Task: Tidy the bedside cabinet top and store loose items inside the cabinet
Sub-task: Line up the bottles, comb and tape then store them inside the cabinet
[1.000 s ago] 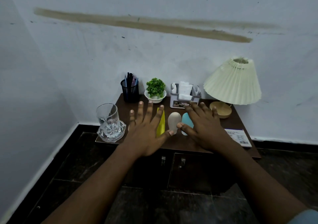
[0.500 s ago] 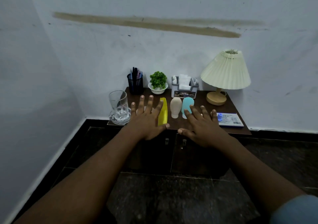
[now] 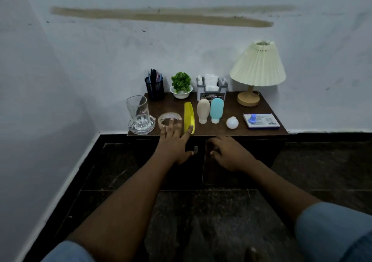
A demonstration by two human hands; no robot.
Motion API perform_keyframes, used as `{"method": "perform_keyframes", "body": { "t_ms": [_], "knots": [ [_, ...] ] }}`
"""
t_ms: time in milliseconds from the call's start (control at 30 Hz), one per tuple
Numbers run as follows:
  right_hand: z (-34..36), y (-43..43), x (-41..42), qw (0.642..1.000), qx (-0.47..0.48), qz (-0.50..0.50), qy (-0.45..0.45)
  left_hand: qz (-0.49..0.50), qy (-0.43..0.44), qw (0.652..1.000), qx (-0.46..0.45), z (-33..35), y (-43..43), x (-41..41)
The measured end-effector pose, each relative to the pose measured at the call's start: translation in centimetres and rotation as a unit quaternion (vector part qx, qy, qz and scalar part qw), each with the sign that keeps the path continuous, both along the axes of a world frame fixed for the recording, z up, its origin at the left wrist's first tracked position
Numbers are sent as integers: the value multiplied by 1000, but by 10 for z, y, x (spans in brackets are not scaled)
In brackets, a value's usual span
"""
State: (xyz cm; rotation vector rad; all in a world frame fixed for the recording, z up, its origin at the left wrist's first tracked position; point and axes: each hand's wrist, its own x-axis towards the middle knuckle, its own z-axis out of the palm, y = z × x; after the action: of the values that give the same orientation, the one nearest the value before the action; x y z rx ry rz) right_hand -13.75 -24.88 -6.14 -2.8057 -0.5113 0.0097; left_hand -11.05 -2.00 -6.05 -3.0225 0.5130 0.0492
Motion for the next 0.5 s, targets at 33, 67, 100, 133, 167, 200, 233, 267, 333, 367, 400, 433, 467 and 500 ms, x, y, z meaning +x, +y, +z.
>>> {"method": "perform_keyframes", "body": {
  "t_ms": [33,67,100,133,167,200,233,267,333,367,400,433,467,500],
  "knots": [
    [-12,3,-4,997,62,-38,34,-19,-13,1000,10,-8,2,-3],
    [-24,8,-7,988,115,-85,61,-43,-20,999,22,-14,4,-7],
    [-37,13,-8,974,163,-137,82,-71,-20,997,35,-19,6,-10],
    [-49,18,-8,954,208,-194,100,-97,-20,994,44,-24,6,-13],
    [-60,23,-8,927,252,-250,119,-117,-22,992,45,-26,4,-15],
    [-70,28,-8,898,294,-297,136,-129,-26,991,38,-27,1,-17],
    [-78,33,-8,872,334,-328,146,-137,-30,990,28,-27,-3,-18],
    [-85,38,-7,845,377,-349,148,-149,-31,988,20,-27,-7,-17],
    [-90,47,-4,782,478,-378,134,-174,-32,984,13,-30,-14,-17],
    [-89,50,-2,746,525,-392,121,-184,-34,982,11,-32,-18,-17],
    [-86,52,0,713,562,-405,107,-191,-36,981,7,-34,-21,-17],
    [-84,52,2,687,589,-414,100,-198,-35,979,2,-35,-24,-16],
    [-82,53,4,667,607,-418,107,-205,-32,978,-6,-34,-28,-15],
    [-80,52,5,655,620,-414,127,-213,-25,977,-17,-33,-33,-13]
  ]
}}
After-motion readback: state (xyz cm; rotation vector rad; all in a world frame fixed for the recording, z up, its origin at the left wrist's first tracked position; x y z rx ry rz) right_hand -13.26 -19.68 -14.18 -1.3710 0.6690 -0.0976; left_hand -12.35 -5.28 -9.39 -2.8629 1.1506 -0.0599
